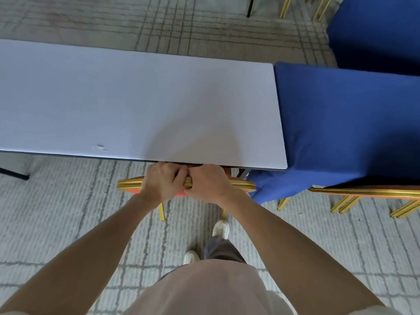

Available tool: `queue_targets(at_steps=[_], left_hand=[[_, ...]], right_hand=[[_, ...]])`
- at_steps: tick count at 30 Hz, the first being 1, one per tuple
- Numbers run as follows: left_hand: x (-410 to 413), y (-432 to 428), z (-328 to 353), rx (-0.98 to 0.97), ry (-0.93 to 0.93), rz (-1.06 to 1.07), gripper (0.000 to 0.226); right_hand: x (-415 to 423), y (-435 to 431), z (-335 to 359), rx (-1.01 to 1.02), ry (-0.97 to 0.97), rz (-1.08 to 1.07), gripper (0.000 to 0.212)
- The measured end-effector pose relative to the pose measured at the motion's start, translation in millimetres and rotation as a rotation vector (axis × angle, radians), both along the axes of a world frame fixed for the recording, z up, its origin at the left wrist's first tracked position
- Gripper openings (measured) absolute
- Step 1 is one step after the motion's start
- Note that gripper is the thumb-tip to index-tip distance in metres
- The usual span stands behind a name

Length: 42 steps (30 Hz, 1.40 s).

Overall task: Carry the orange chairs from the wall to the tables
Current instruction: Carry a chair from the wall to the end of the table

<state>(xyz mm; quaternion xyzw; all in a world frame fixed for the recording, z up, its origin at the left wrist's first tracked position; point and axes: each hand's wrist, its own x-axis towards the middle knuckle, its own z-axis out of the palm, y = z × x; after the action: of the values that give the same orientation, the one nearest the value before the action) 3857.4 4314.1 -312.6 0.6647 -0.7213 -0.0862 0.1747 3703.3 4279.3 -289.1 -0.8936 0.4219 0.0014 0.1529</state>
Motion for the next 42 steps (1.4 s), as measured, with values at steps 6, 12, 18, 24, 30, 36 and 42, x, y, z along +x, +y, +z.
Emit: queue_targets(at_steps=[6,12,18,24,30,36,42], left_hand=[[15,-2,-5,0.028,-0.009,0.033,0.048],[16,-5,-6,-0.022,0.027,-0.057,0.041],[17,-9,-3,-0.062,-0.001,-0.040,0.043],[15,-29,3,-0.054,0.041,-0.077,0.040],[16,-50,-30,-0.076,0.042,-0.097,0.044],[12,-62,-39,-0.027,0.112,-0.109,0.044],[12,-60,-39,-0.030,0.072,-0.130,0.045]], right_hand=[[13,-18,-3,0.121,0.027,0.170,0.031],[12,-19,-15,0.106,0.001,0.144,0.030],[15,-13,-13,0.082,-0.082,0.029,0.026],[15,-24,-11,0.064,-0.035,-0.024,0.024],[13,-37,-18,0.071,0.122,-0.011,0.026],[10,-59,-12,0.135,0.270,0.052,0.016],[14,-71,-10,0.250,0.348,0.053,0.021]])
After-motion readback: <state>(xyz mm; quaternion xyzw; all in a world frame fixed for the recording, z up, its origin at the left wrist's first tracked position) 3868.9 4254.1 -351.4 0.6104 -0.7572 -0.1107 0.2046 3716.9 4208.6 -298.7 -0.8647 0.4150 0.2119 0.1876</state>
